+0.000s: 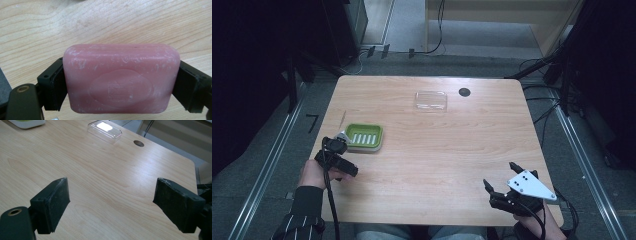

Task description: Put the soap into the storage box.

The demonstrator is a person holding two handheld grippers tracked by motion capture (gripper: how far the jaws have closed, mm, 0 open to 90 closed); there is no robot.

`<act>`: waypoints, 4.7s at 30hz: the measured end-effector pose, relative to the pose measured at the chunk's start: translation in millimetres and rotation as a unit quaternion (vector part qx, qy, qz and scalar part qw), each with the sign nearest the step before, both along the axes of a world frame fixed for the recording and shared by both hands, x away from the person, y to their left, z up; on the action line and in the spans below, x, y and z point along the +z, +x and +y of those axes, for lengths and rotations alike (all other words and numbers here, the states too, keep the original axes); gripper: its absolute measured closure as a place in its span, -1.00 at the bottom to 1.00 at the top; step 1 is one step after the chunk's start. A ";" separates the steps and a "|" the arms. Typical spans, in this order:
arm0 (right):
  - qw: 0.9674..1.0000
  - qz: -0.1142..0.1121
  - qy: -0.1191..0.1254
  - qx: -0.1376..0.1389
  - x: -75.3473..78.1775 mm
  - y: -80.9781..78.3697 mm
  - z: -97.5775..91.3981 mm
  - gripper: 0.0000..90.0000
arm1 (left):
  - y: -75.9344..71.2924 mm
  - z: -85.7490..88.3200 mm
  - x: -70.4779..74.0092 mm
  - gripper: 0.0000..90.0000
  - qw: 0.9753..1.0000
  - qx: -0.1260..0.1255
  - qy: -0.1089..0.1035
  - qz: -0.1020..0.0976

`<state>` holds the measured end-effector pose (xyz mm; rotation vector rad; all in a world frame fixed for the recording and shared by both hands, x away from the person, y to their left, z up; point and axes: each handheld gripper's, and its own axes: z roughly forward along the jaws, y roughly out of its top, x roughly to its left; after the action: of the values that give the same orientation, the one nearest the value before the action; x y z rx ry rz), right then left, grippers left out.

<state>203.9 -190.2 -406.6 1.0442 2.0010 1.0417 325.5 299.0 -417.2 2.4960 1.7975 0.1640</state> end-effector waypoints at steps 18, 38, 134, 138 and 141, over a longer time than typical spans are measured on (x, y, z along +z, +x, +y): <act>1.000 0.001 0.001 -0.002 0.0 0.1 -0.5 -0.70 | 10.7 -2.5 11.0 -0.69 1.000 -0.012 0.002 -0.009; 1.000 0.001 -0.001 -0.002 -0.1 0.3 0.1 -0.70 | 31.3 -13.2 17.2 -0.69 1.000 -0.028 -0.001 -0.013; 0.999 0.011 -0.009 -0.036 -2.1 -14.5 -15.0 -0.70 | 112.1 -26.9 10.9 -0.69 0.999 0.000 -0.035 -0.036; 0.999 0.012 -0.008 -0.036 -2.1 -15.4 -16.0 -0.70 | 116.4 -29.3 5.6 -0.69 0.999 0.005 -0.031 -0.034; 0.999 0.011 -0.009 -0.036 -2.0 -15.8 -16.1 -0.70 | 118.9 -30.8 1.9 -0.69 0.999 0.010 -0.025 -0.034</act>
<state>188.1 -206.4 -408.6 1.1145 1.9702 0.9774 444.4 268.2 -415.4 2.4095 1.7782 0.2001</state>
